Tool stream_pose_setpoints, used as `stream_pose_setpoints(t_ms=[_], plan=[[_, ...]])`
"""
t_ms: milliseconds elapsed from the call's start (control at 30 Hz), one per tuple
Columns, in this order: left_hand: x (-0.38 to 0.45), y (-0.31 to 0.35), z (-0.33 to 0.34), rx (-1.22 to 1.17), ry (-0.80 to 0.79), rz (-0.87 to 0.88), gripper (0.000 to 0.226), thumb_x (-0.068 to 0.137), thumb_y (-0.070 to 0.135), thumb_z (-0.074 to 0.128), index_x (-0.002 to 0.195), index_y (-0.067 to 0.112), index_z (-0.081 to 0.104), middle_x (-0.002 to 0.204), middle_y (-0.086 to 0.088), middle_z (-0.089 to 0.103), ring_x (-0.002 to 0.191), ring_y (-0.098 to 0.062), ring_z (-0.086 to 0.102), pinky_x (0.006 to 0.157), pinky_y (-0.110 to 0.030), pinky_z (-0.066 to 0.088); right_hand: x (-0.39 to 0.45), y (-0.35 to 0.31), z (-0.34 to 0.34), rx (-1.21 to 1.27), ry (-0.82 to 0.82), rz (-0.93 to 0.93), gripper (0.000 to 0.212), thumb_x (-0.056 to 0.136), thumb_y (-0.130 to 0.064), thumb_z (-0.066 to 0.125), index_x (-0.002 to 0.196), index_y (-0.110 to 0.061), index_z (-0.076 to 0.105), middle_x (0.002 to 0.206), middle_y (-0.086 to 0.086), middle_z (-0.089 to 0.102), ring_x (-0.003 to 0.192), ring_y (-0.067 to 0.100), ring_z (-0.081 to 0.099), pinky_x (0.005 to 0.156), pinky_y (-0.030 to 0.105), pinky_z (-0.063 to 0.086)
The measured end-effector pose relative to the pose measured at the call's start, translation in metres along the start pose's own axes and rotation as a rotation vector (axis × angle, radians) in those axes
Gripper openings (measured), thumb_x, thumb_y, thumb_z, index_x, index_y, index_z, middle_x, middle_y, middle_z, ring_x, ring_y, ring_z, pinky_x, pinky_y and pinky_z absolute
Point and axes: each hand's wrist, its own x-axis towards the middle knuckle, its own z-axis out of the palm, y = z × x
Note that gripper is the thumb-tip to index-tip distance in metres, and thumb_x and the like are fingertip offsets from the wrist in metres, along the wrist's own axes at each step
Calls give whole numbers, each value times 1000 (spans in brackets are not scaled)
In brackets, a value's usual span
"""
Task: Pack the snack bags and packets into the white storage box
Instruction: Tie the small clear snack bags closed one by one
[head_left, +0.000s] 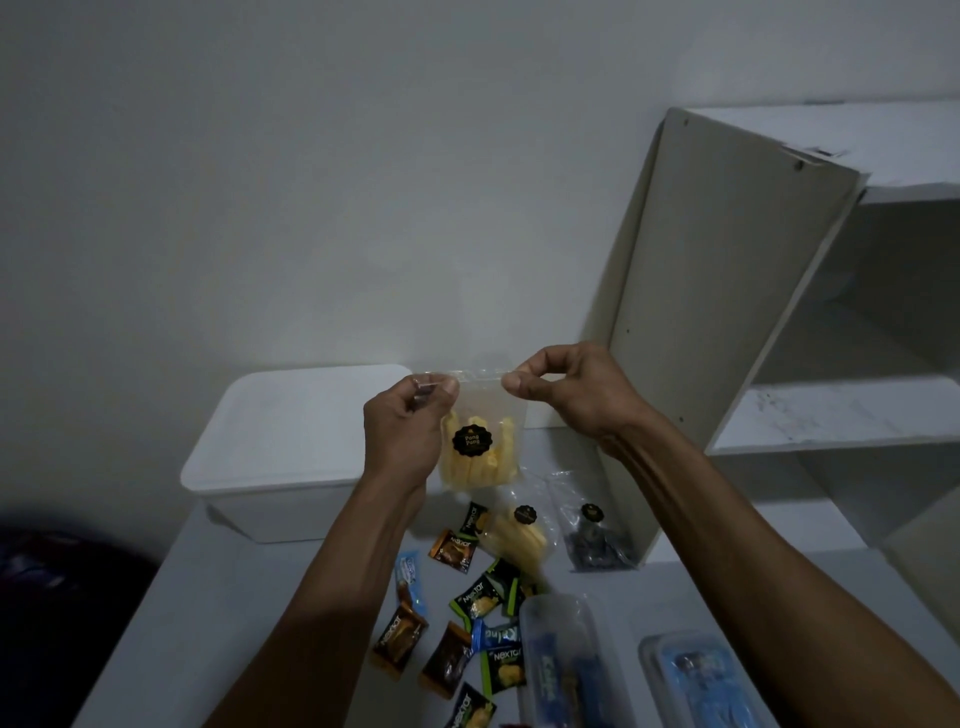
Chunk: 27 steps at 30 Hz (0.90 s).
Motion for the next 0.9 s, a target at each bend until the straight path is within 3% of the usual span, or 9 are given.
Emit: stream_pose_setpoints(t_ms=[100, 200, 333, 467, 600, 767, 900], plan=[[1, 0, 1, -15, 21, -8, 8, 87, 18, 71, 81, 24, 72, 82, 4, 68, 80, -11, 62, 70, -26, 48, 1, 2, 0, 2, 4, -15, 9, 83, -22, 77, 82, -14, 75, 91, 0, 76, 97, 13, 68, 77, 19, 45], [3, 3, -3, -63, 70, -11, 4, 86, 18, 72, 83, 21, 72, 82, 6, 69, 78, -7, 63, 76, -27, 52, 3, 4, -5, 5, 35, -24, 7, 85, -21, 75, 82, -16, 74, 94, 0, 76, 100, 11, 68, 79, 19, 42], [4, 5, -4, -53, 101, 8, 8, 84, 13, 73, 80, 20, 71, 77, 10, 68, 64, 9, 60, 69, -14, 48, 4, 7, -7, 4, 57, -32, 9, 84, -22, 76, 76, -21, 72, 93, -2, 76, 100, 13, 68, 79, 19, 40], [7, 6, -5, -35, 98, 31, 9, 85, 11, 72, 80, 19, 71, 79, 8, 68, 63, 12, 60, 62, -6, 48, 5, 4, -10, -10, -25, -60, 8, 87, -24, 73, 86, -16, 75, 96, -2, 76, 100, 9, 68, 84, 22, 43], [10, 5, -7, 49, -21, 66, 11, 86, 14, 72, 78, 21, 72, 82, 4, 70, 79, -2, 63, 72, -13, 46, 7, -10, -9, -30, -169, -19, 31, 92, -37, 64, 100, -10, 75, 101, -5, 76, 92, -4, 69, 66, 5, 47], [12, -1, -5, 146, -106, 111, 10, 86, 16, 72, 80, 22, 73, 84, 2, 73, 85, -11, 64, 81, -26, 52, 15, -14, 0, -230, -221, -74, 18, 88, -27, 72, 90, -10, 77, 87, 2, 77, 88, 11, 72, 83, 25, 57], [11, -1, -2, 137, -6, 77, 9, 82, 23, 77, 87, 18, 72, 87, 5, 72, 78, -10, 60, 72, -22, 50, 16, -11, 5, -182, -205, -18, 18, 85, -25, 76, 86, -8, 76, 71, -6, 71, 62, -2, 61, 61, 16, 49]])
